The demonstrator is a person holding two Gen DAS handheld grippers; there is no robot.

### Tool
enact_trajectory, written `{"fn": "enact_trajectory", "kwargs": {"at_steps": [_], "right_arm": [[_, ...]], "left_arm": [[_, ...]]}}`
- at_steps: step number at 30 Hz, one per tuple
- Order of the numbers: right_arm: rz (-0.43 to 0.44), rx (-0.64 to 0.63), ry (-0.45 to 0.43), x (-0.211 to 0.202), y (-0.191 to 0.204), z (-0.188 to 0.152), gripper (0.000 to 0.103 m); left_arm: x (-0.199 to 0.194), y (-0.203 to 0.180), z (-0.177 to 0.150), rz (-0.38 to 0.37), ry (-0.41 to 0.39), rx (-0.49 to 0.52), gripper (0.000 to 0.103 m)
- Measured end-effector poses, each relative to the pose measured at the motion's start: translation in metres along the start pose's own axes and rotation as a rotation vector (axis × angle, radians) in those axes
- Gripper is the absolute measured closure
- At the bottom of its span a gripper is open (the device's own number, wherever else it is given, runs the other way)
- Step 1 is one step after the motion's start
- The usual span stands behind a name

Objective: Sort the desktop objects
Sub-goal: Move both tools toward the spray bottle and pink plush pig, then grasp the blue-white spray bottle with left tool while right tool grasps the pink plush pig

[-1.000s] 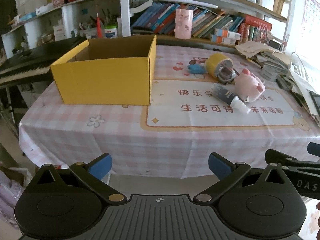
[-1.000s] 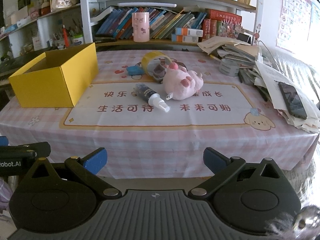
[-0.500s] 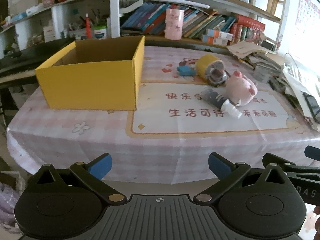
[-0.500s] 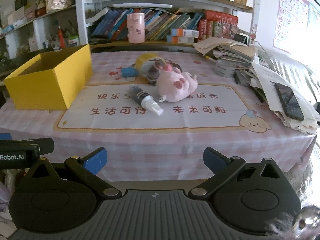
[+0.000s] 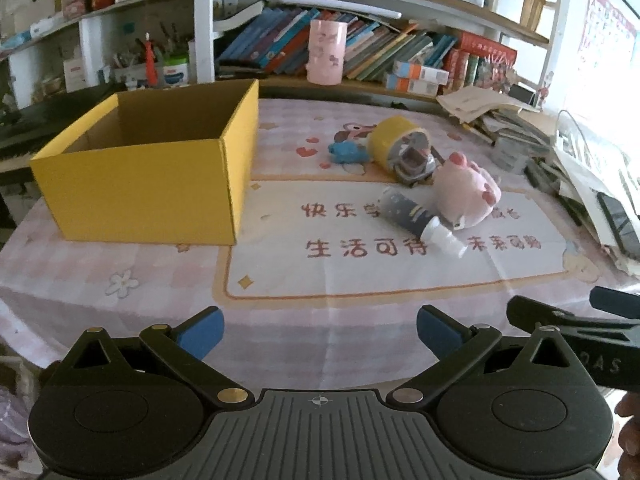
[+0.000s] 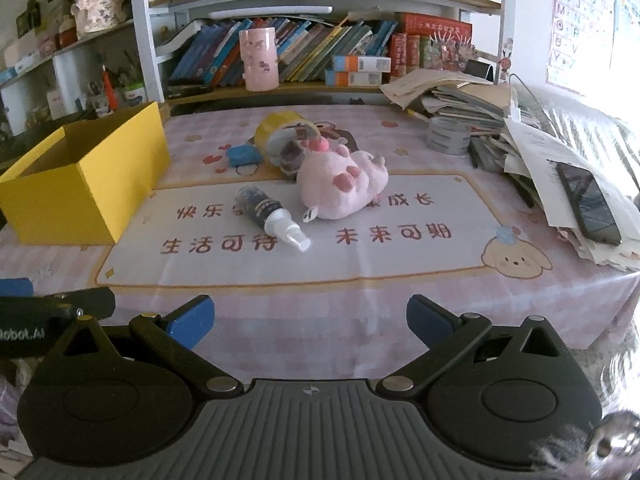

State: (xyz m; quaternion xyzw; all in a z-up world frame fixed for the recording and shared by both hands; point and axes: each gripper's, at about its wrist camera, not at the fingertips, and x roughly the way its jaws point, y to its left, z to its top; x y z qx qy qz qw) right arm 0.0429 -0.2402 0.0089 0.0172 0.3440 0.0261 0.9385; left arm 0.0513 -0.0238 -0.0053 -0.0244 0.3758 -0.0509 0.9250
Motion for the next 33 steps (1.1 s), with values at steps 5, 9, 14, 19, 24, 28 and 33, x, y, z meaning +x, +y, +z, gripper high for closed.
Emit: {"fn": "enact_trajectory", "kwargs": {"at_steps": [5,9,14,19,24,28,33], "right_arm": [[-0.003,-0.022,0.014,0.014,-0.010,0.011,0.000],[-0.007,-0.022,0.030,0.026,-0.024,0.020,0.000],[-0.019,-0.016,0.038,0.039,-0.044,0.030,0.000],[-0.019,-0.013,0.053,0.052,-0.066,0.041,0.000],[0.007,-0.011,0.062,0.066,-0.085,0.051,0.000],[0.048,-0.020,0.072,0.078,-0.097,0.059,0.000],[0.119,-0.042,0.074,0.092,-0.106,0.071,0.000]], "left_arm": [[0.017,-0.009,0.009,-0.008,0.016,-0.020,0.000],[0.030,-0.020,0.017,-0.022,0.031,-0.029,0.000],[0.046,-0.038,0.026,-0.056,0.037,-0.028,0.000],[0.058,-0.060,0.035,-0.088,0.030,-0.028,0.000],[0.066,-0.078,0.042,-0.052,0.019,-0.020,0.000],[0.072,-0.086,0.047,-0.020,0.010,-0.051,0.000],[0.076,-0.087,0.055,0.005,-0.009,-0.145,0.000]]}}
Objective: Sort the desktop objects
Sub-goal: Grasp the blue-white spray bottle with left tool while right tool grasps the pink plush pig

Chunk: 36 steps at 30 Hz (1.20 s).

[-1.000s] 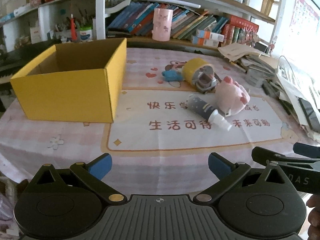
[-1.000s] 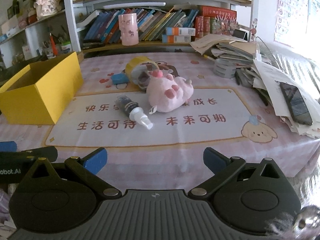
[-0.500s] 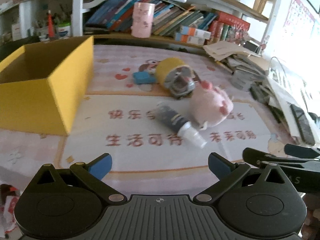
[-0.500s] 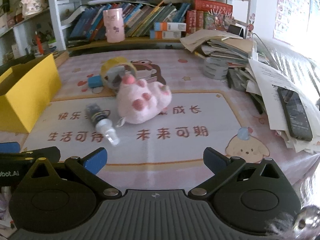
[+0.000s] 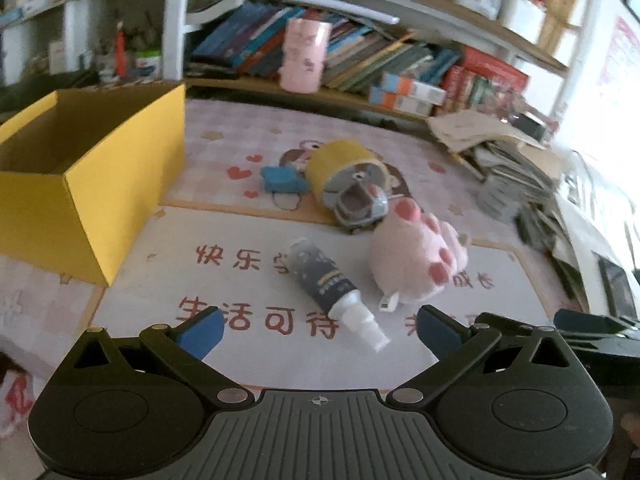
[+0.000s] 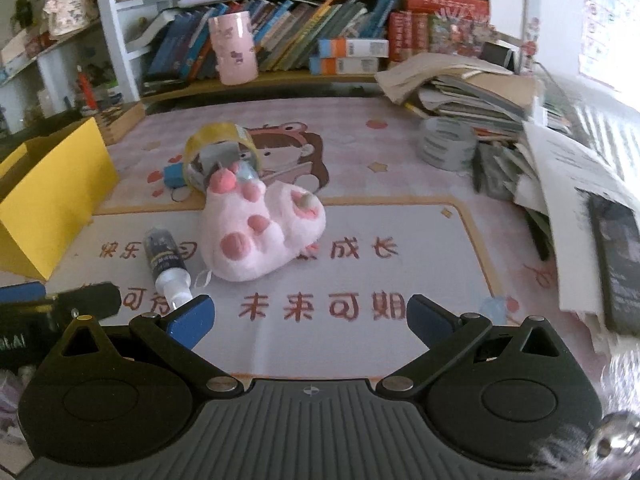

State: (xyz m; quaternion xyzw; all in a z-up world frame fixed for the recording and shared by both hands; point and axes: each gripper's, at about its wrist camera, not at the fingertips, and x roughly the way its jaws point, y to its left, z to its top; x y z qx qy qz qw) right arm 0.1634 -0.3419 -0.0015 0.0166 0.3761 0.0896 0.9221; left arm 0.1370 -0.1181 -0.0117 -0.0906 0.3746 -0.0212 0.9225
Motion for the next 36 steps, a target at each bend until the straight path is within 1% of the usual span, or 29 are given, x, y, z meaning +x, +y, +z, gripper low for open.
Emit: {"fn": "enact_trajectory", "kwargs": {"at_steps": [4,9,14,18,22,26,29,30,31,32,33,36], "right_arm": [[0.039,-0.008,0.017,0.013,-0.008,0.009,0.000],[0.062,-0.043,0.029,0.027,-0.010,0.021,0.000],[0.136,-0.060,0.031,0.043,-0.007,0.034,0.000],[0.172,-0.058,0.041,0.060,0.000,0.043,0.000],[0.166,-0.075,0.067,0.083,0.007,0.049,0.000],[0.199,-0.073,0.079,0.100,0.010,0.053,0.000],[0.231,-0.070,0.113,0.112,0.011,0.056,0.000],[0.247,-0.063,0.130,0.116,0.010,0.057,0.003],[0.264,-0.051,0.147,0.118,0.008,0.058,0.004],[0.275,-0.041,0.150,0.118,0.007,0.059,0.009],[0.280,-0.031,0.141,0.116,0.005,0.060,0.015],[0.245,-0.014,0.099,0.107,-0.004,0.063,0.021]], "left_arm": [[0.007,-0.006,0.000,0.056,0.021,-0.028,0.000],[0.006,-0.011,0.003,0.117,-0.006,-0.041,0.000],[0.008,-0.011,0.006,0.161,0.001,-0.046,0.001],[0.007,-0.007,0.007,0.192,0.009,-0.059,0.001],[0.007,-0.001,0.009,0.216,0.010,-0.079,0.001],[0.011,-0.001,0.011,0.217,0.017,-0.075,0.001],[0.018,-0.003,0.014,0.198,0.034,-0.061,0.001],[0.021,-0.004,0.015,0.188,0.041,-0.055,0.001],[0.023,-0.005,0.016,0.180,0.047,-0.050,0.001],[0.027,-0.006,0.017,0.171,0.056,-0.045,0.002],[0.031,-0.007,0.018,0.161,0.067,-0.043,0.004],[0.044,-0.008,0.020,0.138,0.095,-0.052,0.009]]}}
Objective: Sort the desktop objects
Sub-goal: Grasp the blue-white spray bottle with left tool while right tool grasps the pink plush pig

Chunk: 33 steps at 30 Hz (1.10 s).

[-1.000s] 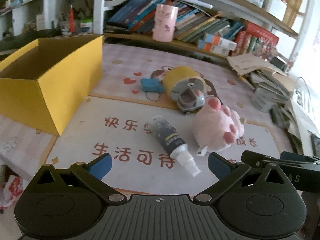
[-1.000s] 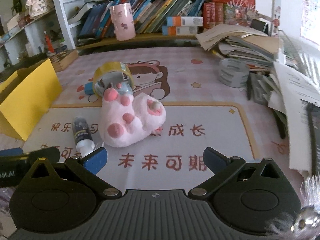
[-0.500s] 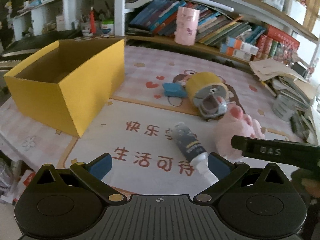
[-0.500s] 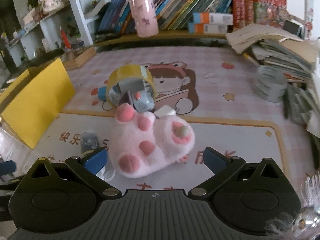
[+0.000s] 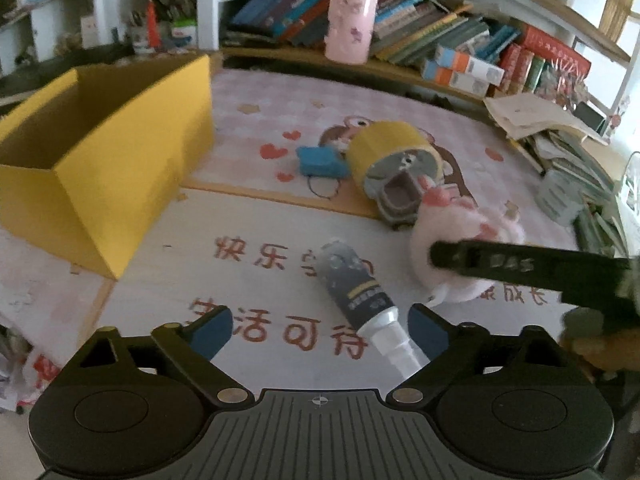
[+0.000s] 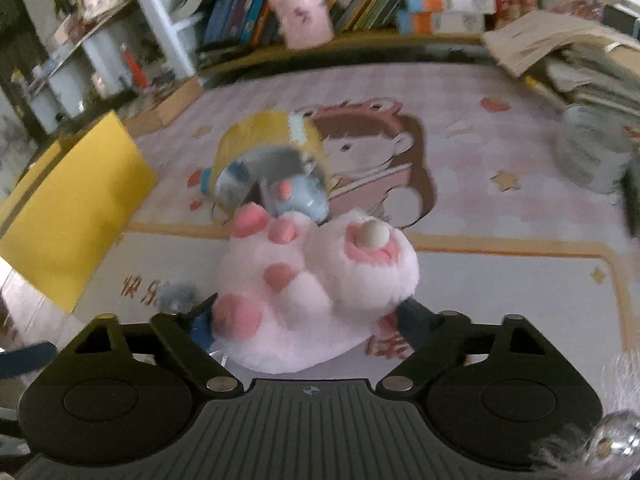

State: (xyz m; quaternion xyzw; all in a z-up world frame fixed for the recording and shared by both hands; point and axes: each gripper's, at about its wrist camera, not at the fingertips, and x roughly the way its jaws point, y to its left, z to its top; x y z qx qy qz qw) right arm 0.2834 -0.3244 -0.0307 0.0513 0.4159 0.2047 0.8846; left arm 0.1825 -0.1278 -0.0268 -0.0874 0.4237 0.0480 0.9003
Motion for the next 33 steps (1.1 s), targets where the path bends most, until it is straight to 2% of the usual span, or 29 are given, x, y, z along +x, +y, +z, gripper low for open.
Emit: {"fn": "enact_trajectory", "kwargs": {"at_steps": [3,5,7,9,11,13,16,20,25,28,33], "right_arm": [[-0.021,0.014,-0.024,-0.010,-0.013,0.002,0.021],[-0.041,0.027,-0.021,-0.017,-0.023,0.002,0.021],[-0.053,0.048,-0.015,-0.023,-0.031,-0.001,0.020],[-0.058,0.067,-0.008,-0.027,-0.036,-0.005,0.020],[-0.061,0.067,-0.001,-0.031,-0.037,-0.010,0.020],[-0.065,0.033,0.004,-0.032,-0.035,-0.014,0.020],[-0.064,-0.011,0.004,-0.033,-0.029,-0.017,0.020],[-0.075,-0.036,-0.011,-0.035,-0.028,-0.017,0.020],[-0.085,0.005,-0.002,-0.033,-0.037,-0.016,0.020],[-0.087,0.013,-0.008,-0.035,-0.038,-0.017,0.020],[-0.077,0.015,-0.031,-0.044,-0.036,-0.015,0.020]], "left_arm": [[0.016,0.001,0.004,-0.023,0.033,-0.043,0.018],[0.027,0.002,0.007,-0.039,0.061,-0.075,0.028],[0.038,-0.001,0.008,-0.048,0.079,-0.088,0.032],[0.045,-0.005,0.010,-0.059,0.083,-0.084,0.035],[0.051,-0.013,0.012,-0.068,0.086,-0.055,0.048],[0.056,-0.021,0.013,-0.065,0.097,-0.019,0.057],[0.059,-0.029,0.014,-0.043,0.087,0.025,0.058],[0.063,-0.030,0.017,-0.033,0.075,0.051,0.067],[0.068,-0.040,0.018,-0.017,0.049,0.179,0.071],[0.065,-0.033,0.021,-0.046,0.068,0.124,0.071],[0.044,-0.029,0.026,-0.082,0.038,0.073,0.071]]}}
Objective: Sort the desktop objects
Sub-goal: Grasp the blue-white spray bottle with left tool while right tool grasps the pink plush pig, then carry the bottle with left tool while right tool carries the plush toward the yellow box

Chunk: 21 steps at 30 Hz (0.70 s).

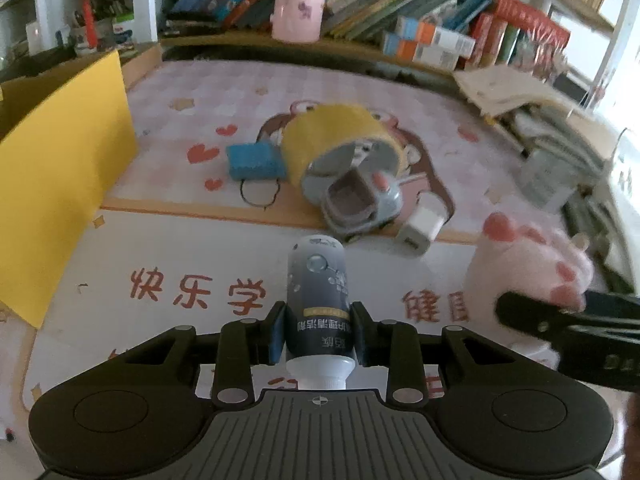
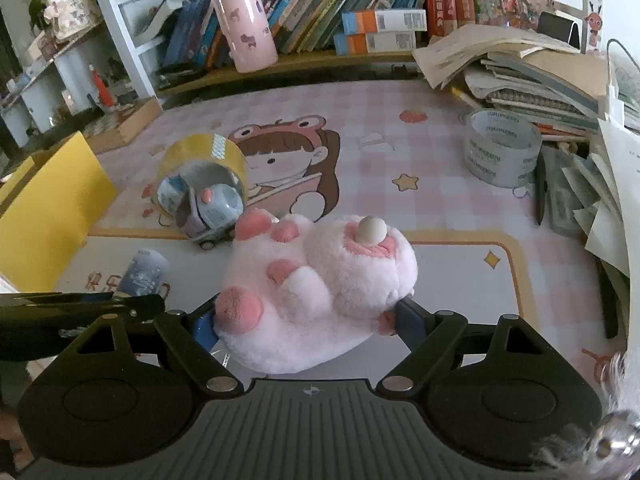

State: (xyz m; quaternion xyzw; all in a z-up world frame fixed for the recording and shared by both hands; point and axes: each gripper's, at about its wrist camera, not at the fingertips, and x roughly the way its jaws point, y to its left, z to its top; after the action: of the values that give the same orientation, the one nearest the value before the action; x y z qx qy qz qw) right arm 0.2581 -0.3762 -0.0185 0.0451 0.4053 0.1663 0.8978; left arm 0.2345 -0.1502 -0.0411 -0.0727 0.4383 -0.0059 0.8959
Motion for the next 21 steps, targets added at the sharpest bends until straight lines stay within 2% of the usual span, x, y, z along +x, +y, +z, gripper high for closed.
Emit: {"fn": "enact_trajectory", "kwargs": {"at_steps": [11,21], "right_arm": [[0.038,-0.020,-0.067,-0.031,0.015,0.004,0.020],[0.019,-0.052,-0.112,-0.055,0.051,-0.009,0.020]], "left_arm": [[-0.054,-0.004,0.001,-0.039,-0.106,0.001,0.071],[-0.084,0.024,-0.016,-0.084,-0.135,-0.021,0.071]]}}
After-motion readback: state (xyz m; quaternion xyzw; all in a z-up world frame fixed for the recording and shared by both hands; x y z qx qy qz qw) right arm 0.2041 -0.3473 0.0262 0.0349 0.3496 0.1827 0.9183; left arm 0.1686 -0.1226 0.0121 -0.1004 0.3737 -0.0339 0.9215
